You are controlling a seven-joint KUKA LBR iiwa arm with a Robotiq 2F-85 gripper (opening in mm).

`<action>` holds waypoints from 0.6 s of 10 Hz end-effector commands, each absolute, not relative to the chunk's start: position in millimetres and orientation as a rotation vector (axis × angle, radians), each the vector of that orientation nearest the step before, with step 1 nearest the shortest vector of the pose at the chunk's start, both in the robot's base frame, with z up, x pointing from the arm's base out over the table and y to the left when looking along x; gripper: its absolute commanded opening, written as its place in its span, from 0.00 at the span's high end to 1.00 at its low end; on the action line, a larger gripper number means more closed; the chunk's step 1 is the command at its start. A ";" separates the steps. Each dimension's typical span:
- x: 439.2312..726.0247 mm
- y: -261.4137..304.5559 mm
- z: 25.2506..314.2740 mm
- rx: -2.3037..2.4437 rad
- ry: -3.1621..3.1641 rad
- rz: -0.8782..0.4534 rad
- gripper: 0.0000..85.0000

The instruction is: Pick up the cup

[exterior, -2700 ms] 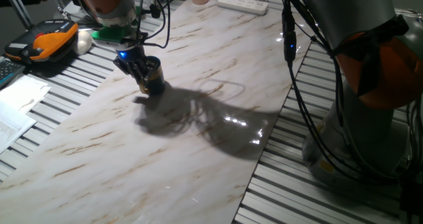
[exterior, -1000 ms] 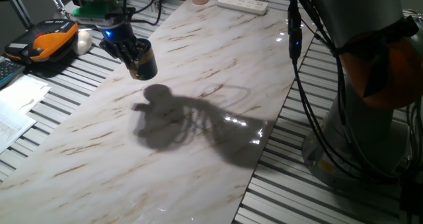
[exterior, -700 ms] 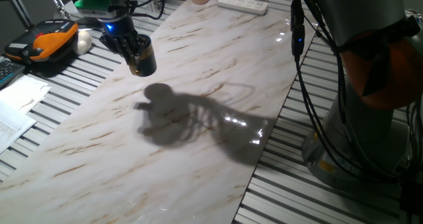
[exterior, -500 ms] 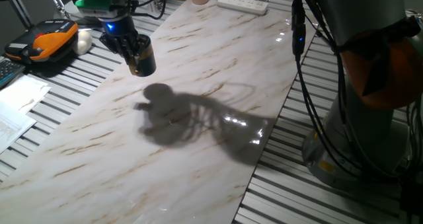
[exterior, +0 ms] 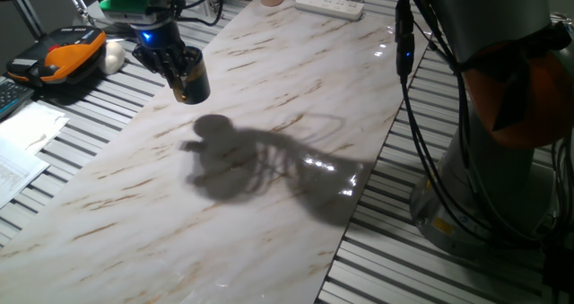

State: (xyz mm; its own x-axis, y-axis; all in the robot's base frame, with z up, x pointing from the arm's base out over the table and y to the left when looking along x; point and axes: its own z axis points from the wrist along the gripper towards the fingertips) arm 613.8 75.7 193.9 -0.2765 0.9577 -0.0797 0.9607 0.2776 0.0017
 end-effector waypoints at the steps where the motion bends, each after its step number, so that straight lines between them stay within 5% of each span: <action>1: 613.8 76.4 194.2 1.849 2.458 -0.071 1.00; 6: 613.5 78.7 194.6 1.830 2.479 -0.004 1.00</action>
State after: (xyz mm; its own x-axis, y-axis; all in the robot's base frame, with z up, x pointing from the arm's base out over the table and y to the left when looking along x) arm 613.5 79.0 195.0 -0.2931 0.9546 -0.0537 0.9550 0.2949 0.0306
